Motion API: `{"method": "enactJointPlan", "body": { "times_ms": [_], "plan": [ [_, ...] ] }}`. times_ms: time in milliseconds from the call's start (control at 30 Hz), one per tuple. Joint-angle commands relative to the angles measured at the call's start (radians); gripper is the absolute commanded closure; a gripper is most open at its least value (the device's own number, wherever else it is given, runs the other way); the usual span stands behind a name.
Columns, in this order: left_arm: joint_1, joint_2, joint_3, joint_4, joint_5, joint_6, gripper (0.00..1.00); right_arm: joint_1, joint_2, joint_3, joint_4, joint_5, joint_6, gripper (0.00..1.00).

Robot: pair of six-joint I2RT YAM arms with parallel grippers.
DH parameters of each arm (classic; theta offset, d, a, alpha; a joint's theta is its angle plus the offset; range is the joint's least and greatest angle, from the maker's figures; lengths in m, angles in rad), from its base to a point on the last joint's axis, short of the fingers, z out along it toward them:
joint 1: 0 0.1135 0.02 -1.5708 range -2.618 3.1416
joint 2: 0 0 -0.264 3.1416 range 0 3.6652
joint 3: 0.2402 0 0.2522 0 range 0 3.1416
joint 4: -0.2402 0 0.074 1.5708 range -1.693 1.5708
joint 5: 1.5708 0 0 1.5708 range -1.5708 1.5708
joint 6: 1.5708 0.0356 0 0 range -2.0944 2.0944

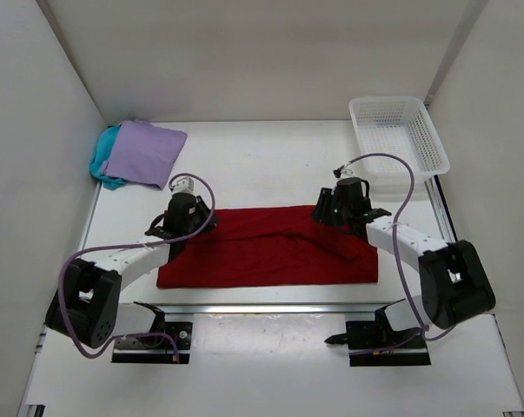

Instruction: Fold and stack the t-shirts

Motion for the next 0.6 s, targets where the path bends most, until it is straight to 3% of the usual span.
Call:
{"method": "enactJointPlan", "body": {
  "times_ms": [0, 367, 433, 567],
  "plan": [
    [0.006, -0.008, -0.02, 0.09, 0.04, -0.024, 0.69, -0.007, 0.059, 0.054, 0.06, -0.01, -0.06, 0.65],
    [-0.08, -0.021, -0.015, 0.093, 0.054, -0.067, 0.69, -0.007, 0.186, 0.077, 0.134, -0.127, -0.047, 0.58],
    [-0.12, -0.018, -0.008, 0.092, 0.046, -0.072, 0.68, -0.015, 0.189, 0.066, 0.163, -0.151, -0.038, 0.61],
    [-0.117, -0.006, -0.034, 0.119, 0.057, -0.09, 0.68, -0.032, 0.174, 0.031, 0.187, -0.179, 0.005, 0.78]
  ]
}}
